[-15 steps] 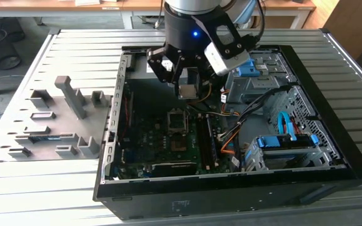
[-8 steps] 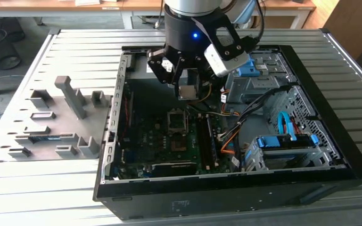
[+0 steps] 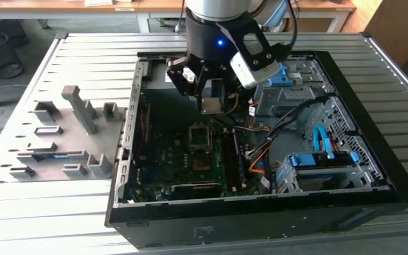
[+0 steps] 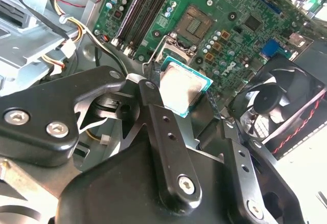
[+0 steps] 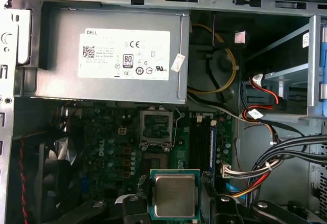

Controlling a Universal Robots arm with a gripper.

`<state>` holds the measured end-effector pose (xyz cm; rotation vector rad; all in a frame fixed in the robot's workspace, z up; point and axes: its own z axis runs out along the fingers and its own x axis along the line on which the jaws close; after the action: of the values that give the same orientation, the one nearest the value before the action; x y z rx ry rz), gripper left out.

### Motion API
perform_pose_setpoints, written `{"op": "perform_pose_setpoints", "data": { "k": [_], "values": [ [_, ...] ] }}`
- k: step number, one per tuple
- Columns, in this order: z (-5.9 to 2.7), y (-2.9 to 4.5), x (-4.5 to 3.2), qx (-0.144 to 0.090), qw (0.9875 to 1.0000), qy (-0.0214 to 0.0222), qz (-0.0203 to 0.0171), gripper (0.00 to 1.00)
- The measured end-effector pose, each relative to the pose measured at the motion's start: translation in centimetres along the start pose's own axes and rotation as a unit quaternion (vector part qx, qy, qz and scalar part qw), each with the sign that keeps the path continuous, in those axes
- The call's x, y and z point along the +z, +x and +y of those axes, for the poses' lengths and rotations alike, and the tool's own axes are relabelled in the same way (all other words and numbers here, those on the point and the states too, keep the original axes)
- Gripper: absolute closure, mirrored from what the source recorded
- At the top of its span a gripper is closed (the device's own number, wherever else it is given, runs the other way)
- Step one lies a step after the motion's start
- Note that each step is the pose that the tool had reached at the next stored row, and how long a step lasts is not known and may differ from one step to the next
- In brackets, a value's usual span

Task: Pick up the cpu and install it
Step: 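Place the cpu into insertion slot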

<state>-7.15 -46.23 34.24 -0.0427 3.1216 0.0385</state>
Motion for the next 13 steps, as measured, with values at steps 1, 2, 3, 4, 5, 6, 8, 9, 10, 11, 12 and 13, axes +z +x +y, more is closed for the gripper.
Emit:
{"op": "perform_pose_setpoints", "data": {
  "k": [1,2,3,4,5,6,8,9,10,11,12,13],
  "values": [
    [0.00,-0.01,0.04,0.000,1.0000,0.0000,0.0000,0.53],
    [0.00,-0.01,0.06,0.000,1.0000,0.0000,0.0000,0.53],
    [0.00,-0.02,0.10,0.000,1.0000,0.0000,0.0000,0.53],
    [0.00,-0.02,0.14,0.000,1.0000,0.0000,0.0000,0.53],
    [-0.01,-0.02,0.17,0.000,1.0000,0.0000,0.0000,0.53],
    [-0.01,-0.02,0.20,0.000,1.0000,0.0000,0.0000,0.53],
    [-0.01,-0.03,0.26,0.000,1.0000,0.0000,0.0000,0.53],
    [-0.01,-0.04,0.29,0.000,1.0000,0.0000,0.0000,0.53],
    [-0.01,-0.04,0.32,0.000,1.0000,0.0000,0.0000,0.53],
    [-0.01,-0.05,0.35,0.000,1.0000,0.0000,0.0000,0.53],
    [-0.01,-0.06,0.39,0.000,1.0000,0.0000,0.0000,0.53],
    [-0.01,-0.06,0.43,0.000,1.0000,0.0000,0.0000,0.53]
  ]
}}
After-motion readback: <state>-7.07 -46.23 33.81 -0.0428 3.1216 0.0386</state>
